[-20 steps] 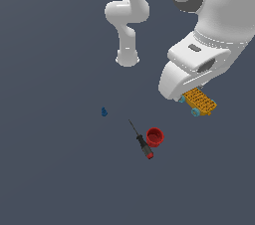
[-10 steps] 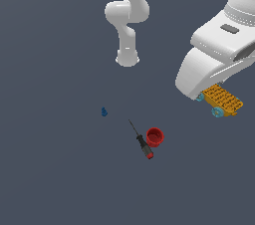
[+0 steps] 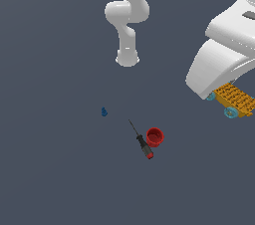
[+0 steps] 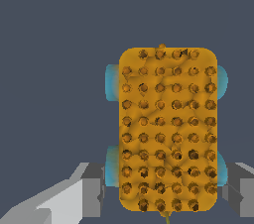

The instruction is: Pick up a designated object from a clutter of objects.

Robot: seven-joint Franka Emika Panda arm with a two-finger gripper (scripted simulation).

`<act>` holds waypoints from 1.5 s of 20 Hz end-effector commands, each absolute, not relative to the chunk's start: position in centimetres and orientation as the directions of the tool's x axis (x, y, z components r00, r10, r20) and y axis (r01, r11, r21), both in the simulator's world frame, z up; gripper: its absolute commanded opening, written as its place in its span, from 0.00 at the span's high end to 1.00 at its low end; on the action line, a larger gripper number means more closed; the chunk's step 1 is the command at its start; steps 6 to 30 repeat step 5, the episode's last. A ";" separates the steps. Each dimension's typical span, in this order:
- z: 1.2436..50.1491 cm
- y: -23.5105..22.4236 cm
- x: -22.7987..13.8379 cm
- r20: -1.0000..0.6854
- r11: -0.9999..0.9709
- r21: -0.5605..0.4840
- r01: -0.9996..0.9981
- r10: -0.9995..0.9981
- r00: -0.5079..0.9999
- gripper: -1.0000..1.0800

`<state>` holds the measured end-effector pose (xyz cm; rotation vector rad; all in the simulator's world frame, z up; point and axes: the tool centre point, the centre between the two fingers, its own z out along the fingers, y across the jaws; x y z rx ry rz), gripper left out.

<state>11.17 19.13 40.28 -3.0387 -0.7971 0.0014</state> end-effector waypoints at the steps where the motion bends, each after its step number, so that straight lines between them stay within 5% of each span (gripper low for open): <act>1: 40.5 19.2 11.3 0.000 -0.871 0.000 0.491 0.491 0.871 1.00; 30: 40.6 19.3 11.4 0.000 -0.871 0.000 0.491 0.491 0.871 1.00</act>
